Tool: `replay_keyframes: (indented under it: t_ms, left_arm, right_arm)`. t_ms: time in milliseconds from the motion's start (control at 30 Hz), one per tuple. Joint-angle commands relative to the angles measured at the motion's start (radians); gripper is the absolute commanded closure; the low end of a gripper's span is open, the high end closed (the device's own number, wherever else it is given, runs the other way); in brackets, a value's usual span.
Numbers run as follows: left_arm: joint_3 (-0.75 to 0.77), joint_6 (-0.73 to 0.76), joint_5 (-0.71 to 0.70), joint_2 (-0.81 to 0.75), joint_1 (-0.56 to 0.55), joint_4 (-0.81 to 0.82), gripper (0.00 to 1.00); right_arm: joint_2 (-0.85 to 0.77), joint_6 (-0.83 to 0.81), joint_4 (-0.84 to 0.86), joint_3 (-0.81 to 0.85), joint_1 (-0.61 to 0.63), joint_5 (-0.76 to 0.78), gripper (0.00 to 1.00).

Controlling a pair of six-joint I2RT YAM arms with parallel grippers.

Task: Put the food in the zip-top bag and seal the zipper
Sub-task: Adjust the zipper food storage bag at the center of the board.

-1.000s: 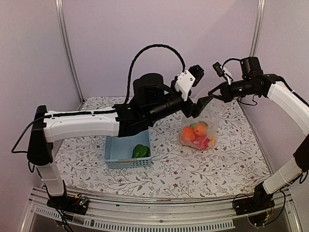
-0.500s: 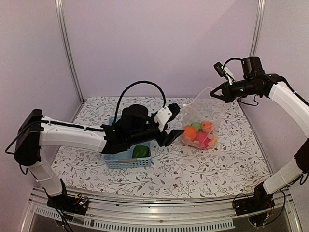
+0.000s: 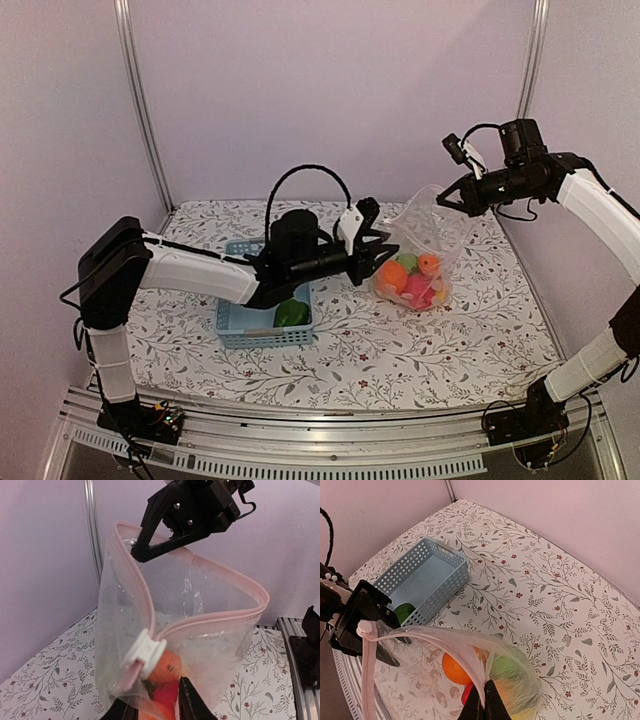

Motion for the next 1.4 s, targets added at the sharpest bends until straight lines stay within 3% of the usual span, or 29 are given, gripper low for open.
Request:
replay_keyframes:
  t_ms: [0,100,233,367,500,600,867,933,1000,1067,1367]
  left_arm:
    - [0.079,-0.014,0.081,0.047,0.02,0.041,0.79]
    - [0.083,-0.009,0.049,0.04,0.023,0.041,0.97]
    - [0.079,0.012,0.013,0.011,0.026,0.032,1.0]
    - [0.093,0.035,-0.023,-0.005,0.025,0.007,1.0]
    - [0.115,0.094,-0.083,-0.037,0.025,-0.053,1.0]
    - [0.123,0.131,-0.141,-0.044,0.025,-0.069,1.0]
    - [0.176,0.162,-0.165,-0.012,0.027,-0.083,1.0]
    - [0.17,0.152,-0.156,0.001,0.026,-0.07,1.0]
    - [0.163,0.14,-0.134,0.011,0.026,-0.052,1.0]
    - [0.162,0.135,-0.105,0.019,0.026,-0.045,1.0]
    - [0.162,0.138,-0.079,0.01,0.025,-0.061,1.0]
  right_arm:
    - [0.005,-0.022,-0.084,0.037,0.003,0.044,0.89]
    - [-0.012,-0.061,-0.136,0.04,0.002,0.122,0.74]
    - [-0.024,-0.098,-0.191,0.036,0.001,0.211,0.68]
    - [-0.04,-0.112,-0.212,0.019,0.001,0.249,0.73]
    - [-0.052,-0.125,-0.218,0.031,-0.001,0.323,0.92]
    - [-0.071,-0.141,-0.222,0.068,-0.008,0.381,0.98]
    - [-0.082,-0.207,-0.241,0.068,-0.015,0.457,1.0]
    - [-0.089,-0.219,-0.251,0.054,-0.015,0.391,0.96]
    - [-0.098,-0.223,-0.229,0.035,-0.015,0.333,0.76]
    - [-0.101,-0.211,-0.212,0.036,-0.015,0.286,0.66]
    - [-0.017,-0.239,-0.172,0.089,-0.005,0.135,0.64]
